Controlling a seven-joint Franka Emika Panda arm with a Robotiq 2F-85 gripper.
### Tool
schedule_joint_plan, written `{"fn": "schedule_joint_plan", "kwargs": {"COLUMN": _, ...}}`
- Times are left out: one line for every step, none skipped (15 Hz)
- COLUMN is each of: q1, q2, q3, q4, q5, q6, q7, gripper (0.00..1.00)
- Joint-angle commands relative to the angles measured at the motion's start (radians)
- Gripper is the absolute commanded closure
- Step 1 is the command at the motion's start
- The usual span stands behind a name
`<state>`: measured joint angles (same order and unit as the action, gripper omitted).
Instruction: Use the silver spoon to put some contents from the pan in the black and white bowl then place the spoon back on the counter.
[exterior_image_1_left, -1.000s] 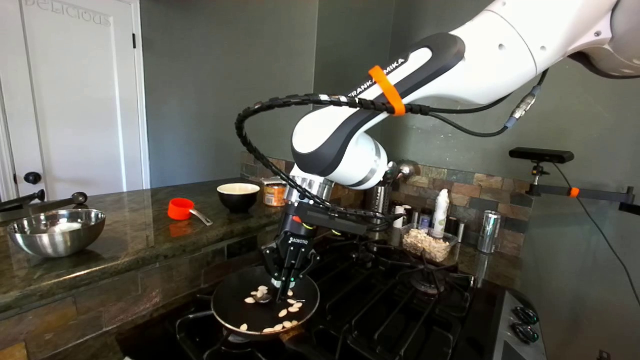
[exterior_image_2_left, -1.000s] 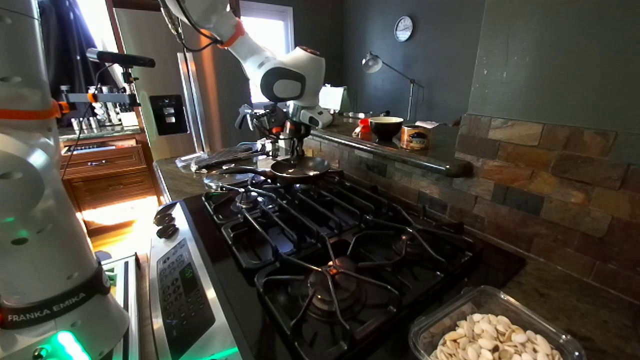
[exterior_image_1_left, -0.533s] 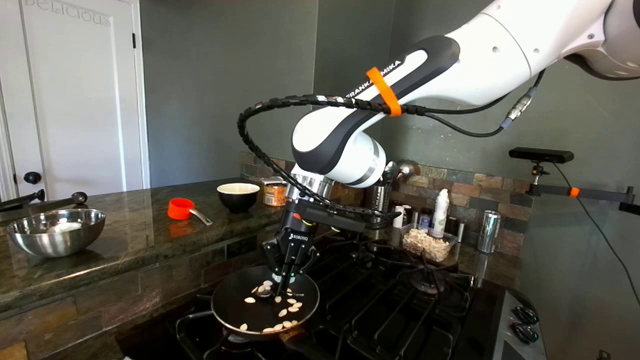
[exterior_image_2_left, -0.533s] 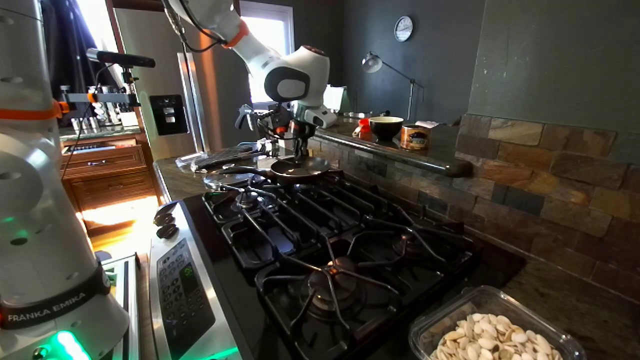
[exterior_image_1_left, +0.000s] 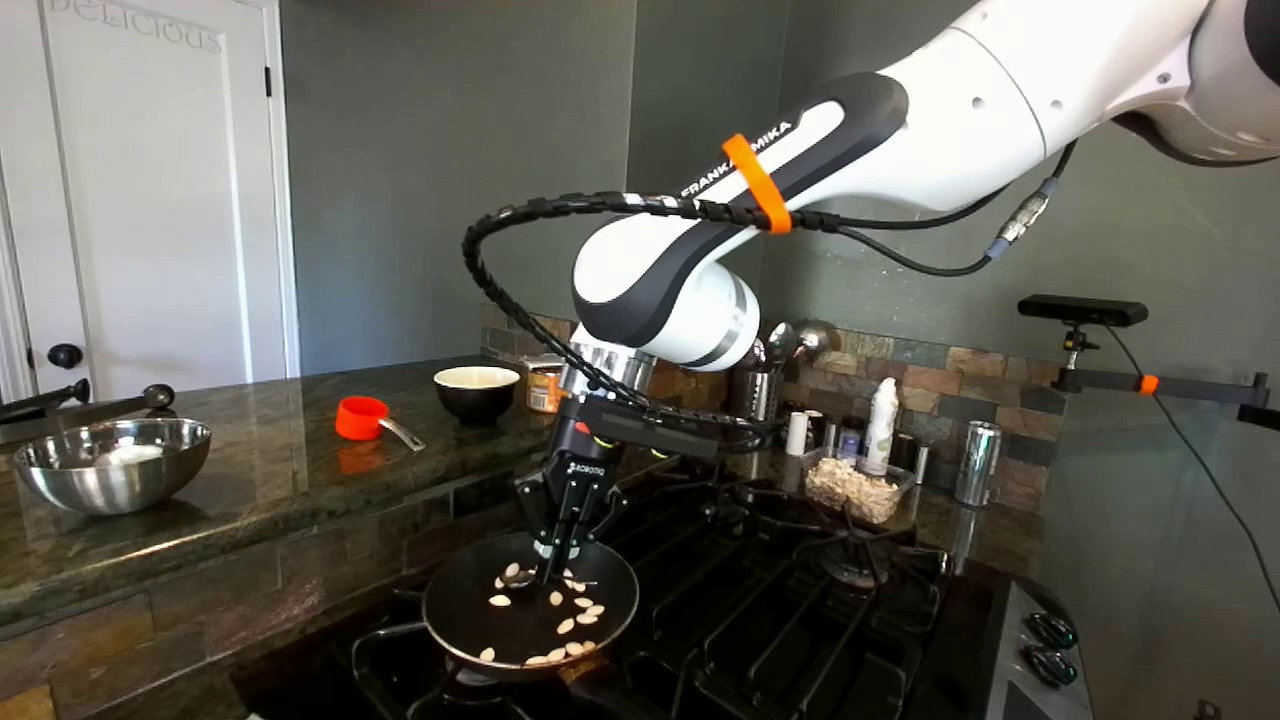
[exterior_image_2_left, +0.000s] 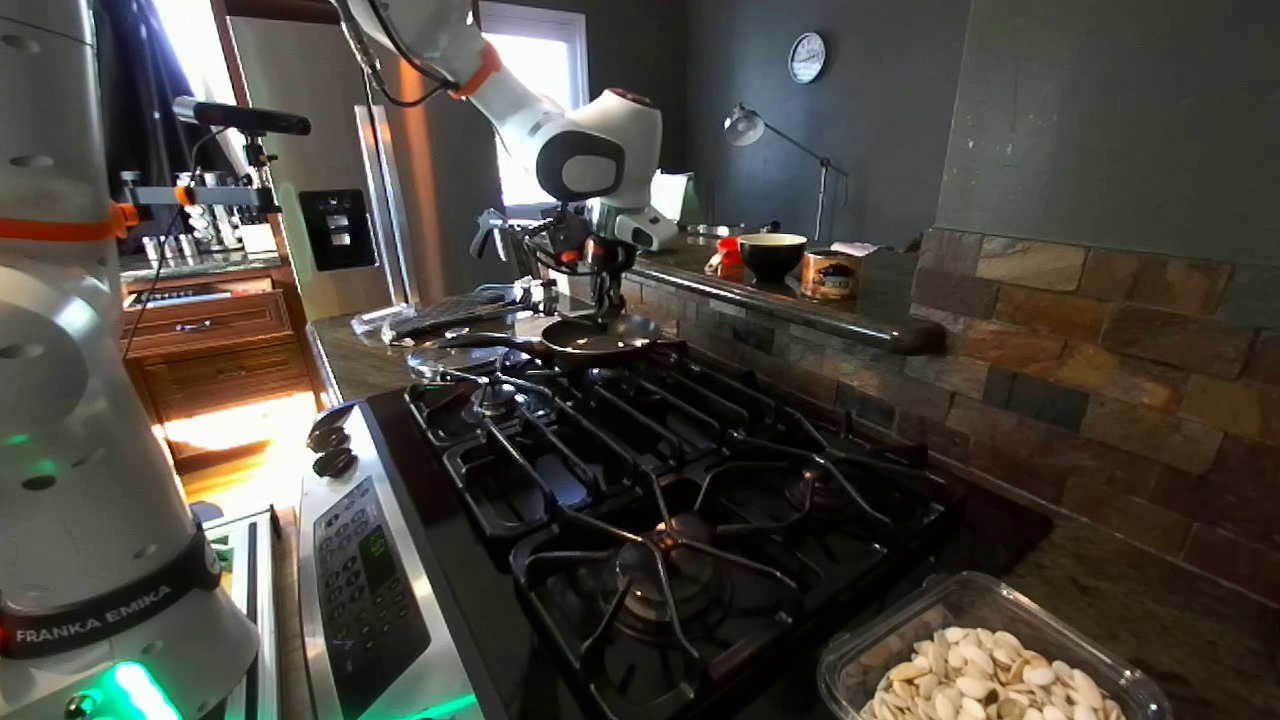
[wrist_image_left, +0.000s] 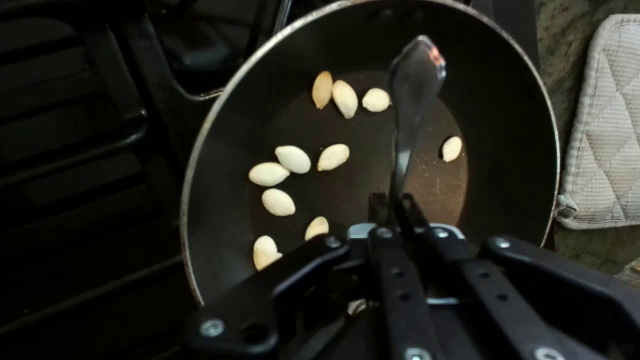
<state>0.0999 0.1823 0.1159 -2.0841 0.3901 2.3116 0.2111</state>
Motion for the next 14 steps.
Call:
{"fn": "schedule_joint_plan", "kwargs": {"q1": 0.011, "q2": 0.019, "q3": 0.001, "q4": 0.029, "q5": -0.029, "q6": -0.019, "q7": 0.015, "gripper": 0.98}}
{"fn": "schedule_joint_plan", "kwargs": {"q1": 0.011, "q2": 0.017, "q3": 0.005, "q4": 0.030, "q5": -0.019, "q6": -0.022, "q7": 0.002, "gripper": 0.98}}
{"fn": "schedule_joint_plan", "kwargs": {"q1": 0.015, "q2": 0.010, "q3": 0.007, "q4": 0.030, "q5": -0.025, "q6": -0.026, "q7": 0.004, "gripper": 0.98}}
{"fn": "schedule_joint_plan", "kwargs": {"q1": 0.019, "q2": 0.004, "q3": 0.009, "q4": 0.029, "q5": -0.029, "q6": -0.026, "q7": 0.006, "gripper": 0.98}}
{"fn": "schedule_joint_plan", "kwargs": {"q1": 0.023, "q2": -0.002, "q3": 0.011, "q4": 0.030, "q5": -0.035, "q6": -0.033, "q7": 0.016, "gripper": 0.98}}
{"fn": "schedule_joint_plan", "kwargs": {"q1": 0.027, "q2": -0.005, "q3": 0.013, "q4": 0.031, "q5": -0.037, "q6": -0.035, "q7": 0.016, "gripper": 0.98}}
{"fn": "schedule_joint_plan", "kwargs": {"q1": 0.029, "q2": -0.005, "q3": 0.017, "q4": 0.034, "q5": -0.030, "q6": -0.044, "q7": 0.016, "gripper": 0.98}}
{"fn": "schedule_joint_plan", "kwargs": {"q1": 0.031, "q2": -0.004, "q3": 0.020, "q4": 0.039, "q5": -0.025, "q6": -0.053, "q7": 0.016, "gripper": 0.98}}
{"fn": "schedule_joint_plan", "kwargs": {"q1": 0.031, "q2": 0.001, "q3": 0.024, "q4": 0.044, "q5": -0.015, "q6": -0.062, "q7": 0.014, "gripper": 0.98}}
{"fn": "schedule_joint_plan", "kwargs": {"q1": 0.031, "q2": 0.004, "q3": 0.026, "q4": 0.049, "q5": -0.007, "q6": -0.077, "q7": 0.011, "gripper": 0.98}}
{"fn": "schedule_joint_plan", "kwargs": {"q1": 0.032, "q2": 0.005, "q3": 0.028, "q4": 0.054, "q5": -0.003, "q6": -0.092, "q7": 0.012, "gripper": 0.98}}
{"fn": "schedule_joint_plan", "kwargs": {"q1": 0.033, "q2": 0.008, "q3": 0.029, "q4": 0.058, "q5": -0.001, "q6": -0.108, "q7": 0.015, "gripper": 0.98}}
{"fn": "schedule_joint_plan", "kwargs": {"q1": 0.034, "q2": 0.008, "q3": 0.030, "q4": 0.061, "q5": 0.001, "q6": -0.121, "q7": 0.014, "gripper": 0.98}}
{"fn": "schedule_joint_plan", "kwargs": {"q1": 0.034, "q2": 0.009, "q3": 0.030, "q4": 0.062, "q5": 0.001, "q6": -0.132, "q7": 0.016, "gripper": 0.98}}
